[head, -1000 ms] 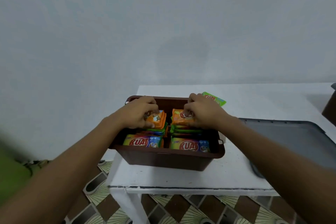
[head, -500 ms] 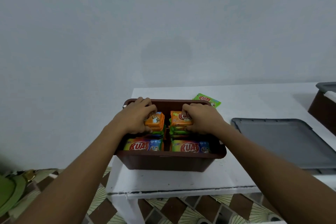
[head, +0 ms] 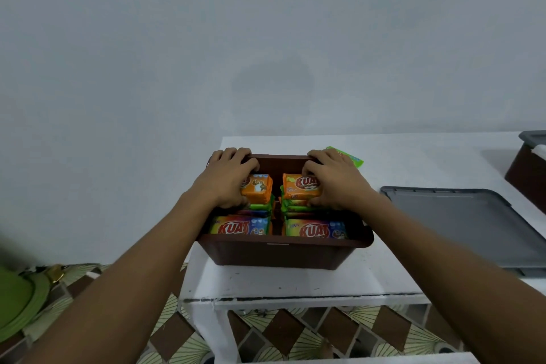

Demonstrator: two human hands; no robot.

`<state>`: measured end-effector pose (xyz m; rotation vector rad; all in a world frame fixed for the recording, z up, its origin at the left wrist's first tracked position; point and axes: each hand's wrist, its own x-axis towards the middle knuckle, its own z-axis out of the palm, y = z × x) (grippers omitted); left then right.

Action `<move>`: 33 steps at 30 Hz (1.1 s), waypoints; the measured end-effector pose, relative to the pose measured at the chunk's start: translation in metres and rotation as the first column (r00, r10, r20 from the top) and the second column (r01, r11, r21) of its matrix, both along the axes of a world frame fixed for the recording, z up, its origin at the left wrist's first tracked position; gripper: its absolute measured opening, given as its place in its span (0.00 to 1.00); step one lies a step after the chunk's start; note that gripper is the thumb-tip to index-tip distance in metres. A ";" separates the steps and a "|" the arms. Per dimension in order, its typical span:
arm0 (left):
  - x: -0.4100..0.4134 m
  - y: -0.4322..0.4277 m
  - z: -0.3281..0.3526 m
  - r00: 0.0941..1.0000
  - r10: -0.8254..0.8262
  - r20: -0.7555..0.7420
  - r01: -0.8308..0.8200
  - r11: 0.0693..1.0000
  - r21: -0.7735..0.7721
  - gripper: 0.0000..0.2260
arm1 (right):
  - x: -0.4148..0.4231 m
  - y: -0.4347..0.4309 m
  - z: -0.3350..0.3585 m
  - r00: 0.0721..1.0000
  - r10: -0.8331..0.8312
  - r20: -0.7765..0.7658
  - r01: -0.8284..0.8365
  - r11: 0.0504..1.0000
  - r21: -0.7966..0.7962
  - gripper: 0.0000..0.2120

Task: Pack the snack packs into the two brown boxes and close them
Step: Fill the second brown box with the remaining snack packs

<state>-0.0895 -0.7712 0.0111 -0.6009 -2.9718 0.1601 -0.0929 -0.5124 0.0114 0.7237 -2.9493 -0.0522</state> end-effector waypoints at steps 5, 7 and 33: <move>0.008 -0.001 -0.001 1.000 0.013 -0.022 -0.014 0.999 -0.037 0.36 | 0.000 -0.001 0.002 1.000 0.026 -0.009 -0.026 1.000 0.001 0.29; 0.010 0.000 -0.001 1.000 0.016 -0.016 -0.017 0.997 -0.081 0.40 | 0.000 -0.001 0.002 0.999 0.034 -0.011 -0.034 0.999 0.019 0.30; 0.002 0.008 -0.008 0.995 0.027 -0.093 -0.042 0.985 -0.168 0.41 | 0.000 -0.002 0.001 0.994 0.098 -0.038 -0.091 0.982 0.168 0.40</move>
